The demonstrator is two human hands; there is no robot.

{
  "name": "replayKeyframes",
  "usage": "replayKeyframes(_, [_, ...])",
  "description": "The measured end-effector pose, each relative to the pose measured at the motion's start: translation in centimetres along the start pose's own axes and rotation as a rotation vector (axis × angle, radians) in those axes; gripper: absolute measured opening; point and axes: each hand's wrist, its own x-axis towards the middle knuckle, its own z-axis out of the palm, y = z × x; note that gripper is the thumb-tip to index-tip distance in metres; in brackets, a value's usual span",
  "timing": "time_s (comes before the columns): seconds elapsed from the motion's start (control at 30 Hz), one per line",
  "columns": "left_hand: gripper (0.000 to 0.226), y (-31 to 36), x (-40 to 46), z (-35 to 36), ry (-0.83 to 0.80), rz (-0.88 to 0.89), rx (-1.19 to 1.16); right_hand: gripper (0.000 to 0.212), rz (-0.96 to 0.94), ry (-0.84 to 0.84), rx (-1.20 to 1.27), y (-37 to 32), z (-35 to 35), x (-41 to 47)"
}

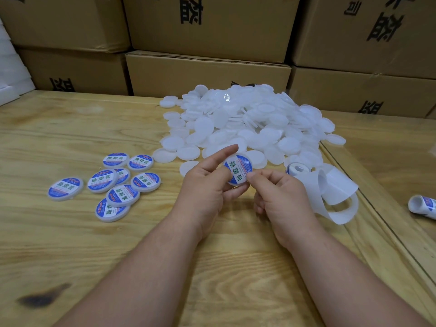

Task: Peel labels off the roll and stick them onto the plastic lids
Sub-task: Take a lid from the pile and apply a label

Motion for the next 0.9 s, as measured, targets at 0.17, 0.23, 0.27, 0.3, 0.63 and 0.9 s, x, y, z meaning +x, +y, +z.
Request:
replayKeyframes(0.17, [0.049,-0.12,0.1,0.16,0.072,0.034,0.034,0.014,-0.006,-0.021,0.026,0.09,0.05,0.06])
replayKeyframes(0.23, [0.051,-0.17,0.21,0.11,0.11,0.035,0.046,0.025,-0.003,-0.032,0.011,0.07,0.12,0.03])
replayKeyframes(0.27, [0.052,-0.22,0.24,0.05,0.123,0.033,0.05,0.03,-0.006,-0.029,-0.013,0.02,0.17,-0.02])
replayKeyframes(0.3, [0.053,-0.26,0.27,-0.04,0.134,0.034,0.05,0.032,-0.013,-0.014,-0.035,0.0,0.17,-0.03])
replayKeyframes(0.63, [0.046,-0.01,-0.05,-0.34,0.094,0.038,0.118,0.011,-0.061,0.005,-0.125,0.57,0.46,0.01])
replayKeyframes(0.9, [0.009,0.4,-0.57,0.28,0.101,0.001,0.221,0.025,-0.08,-0.033,-0.087,0.23,0.15,-0.17])
